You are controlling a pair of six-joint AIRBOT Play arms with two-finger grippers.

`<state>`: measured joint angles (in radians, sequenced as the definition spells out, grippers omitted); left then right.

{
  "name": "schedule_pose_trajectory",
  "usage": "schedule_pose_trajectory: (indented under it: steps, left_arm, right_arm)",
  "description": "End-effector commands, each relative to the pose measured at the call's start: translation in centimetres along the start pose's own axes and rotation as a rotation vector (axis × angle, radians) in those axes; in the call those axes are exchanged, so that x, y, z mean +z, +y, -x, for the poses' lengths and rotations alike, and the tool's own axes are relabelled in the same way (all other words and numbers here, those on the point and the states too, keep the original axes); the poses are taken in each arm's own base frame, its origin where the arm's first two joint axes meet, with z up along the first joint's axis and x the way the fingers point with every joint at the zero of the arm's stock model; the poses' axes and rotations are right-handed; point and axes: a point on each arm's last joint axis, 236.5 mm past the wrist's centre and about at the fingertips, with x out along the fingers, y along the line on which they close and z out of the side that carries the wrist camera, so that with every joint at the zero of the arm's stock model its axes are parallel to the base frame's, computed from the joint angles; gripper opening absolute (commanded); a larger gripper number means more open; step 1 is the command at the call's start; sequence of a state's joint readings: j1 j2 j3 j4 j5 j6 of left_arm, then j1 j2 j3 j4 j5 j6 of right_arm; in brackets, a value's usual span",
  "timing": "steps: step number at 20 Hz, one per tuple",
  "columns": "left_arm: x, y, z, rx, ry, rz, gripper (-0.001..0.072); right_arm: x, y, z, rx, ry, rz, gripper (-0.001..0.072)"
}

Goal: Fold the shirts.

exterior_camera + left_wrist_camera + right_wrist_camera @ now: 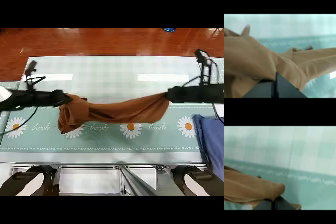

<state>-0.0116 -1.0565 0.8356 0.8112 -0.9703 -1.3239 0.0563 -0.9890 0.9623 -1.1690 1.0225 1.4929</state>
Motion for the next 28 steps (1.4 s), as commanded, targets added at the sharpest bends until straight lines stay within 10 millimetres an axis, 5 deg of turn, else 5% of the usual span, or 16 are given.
schedule_pose_trajectory:
  steps: [1,2,3,4,5,7,9,11,13,16,19,23,28]
  left_arm:
    - [3.6,1.7,-6.1,0.032,0.025,-0.002,0.0017]
    - [4.4,1.7,-6.8,0.024,0.046,0.001,0.0017]
    - [5.1,1.5,-7.4,0.014,0.064,-0.006,0.0043]
    - [5.7,1.1,-7.7,0.001,0.089,-0.011,0.0296]
    - [6.0,0.8,-7.8,-0.006,0.116,-0.015,0.05]
    - [6.9,2.0,-6.0,0.042,0.177,-0.034,0.051]
    - [7.2,5.3,-2.1,0.147,0.233,-0.03,0.051]
    - [6.2,8.9,1.7,0.216,0.278,0.029,0.0509]
    - [3.8,11.7,3.6,0.227,0.298,0.149,0.0509]
    - [-0.5,12.6,1.7,0.118,0.308,0.29,0.0509]
    - [0.0,10.3,-1.1,-0.058,0.209,0.311,0.0509]
    - [1.7,11.3,-2.6,-0.041,0.127,0.342,0.0509]
    - [0.7,12.9,-4.7,-0.03,0.164,0.39,0.0509]
  right_arm:
    - [2.9,-3.3,-6.1,-0.064,0.025,-0.026,0.0021]
    - [3.2,-4.0,-7.2,-0.071,0.074,-0.053,0.0035]
    - [3.8,-4.7,-8.0,-0.069,0.105,-0.09,0.0184]
    - [4.6,-5.2,-8.6,-0.054,0.11,-0.118,0.0402]
    - [5.8,-5.3,-8.9,-0.024,0.1,-0.139,0.0418]
    - [8.2,-6.7,-7.2,-0.003,0.065,-0.181,0.0417]
    - [9.4,-9.9,-3.3,-0.033,0.04,-0.206,0.0416]
    - [8.1,-14.6,0.3,-0.112,0.052,-0.266,0.0408]
    - [4.8,-18.0,1.7,-0.156,0.09,-0.358,0.0408]
    - [-3.2,-19.6,-0.5,-0.155,0.208,-0.466,0.0408]
    - [-9.0,-17.8,-3.6,-0.078,0.299,-0.515,0.0408]
    - [-10.2,-16.7,-4.4,-0.028,0.313,-0.53,0.0408]
    - [-9.7,-16.5,-4.6,-0.018,0.291,-0.541,0.0408]
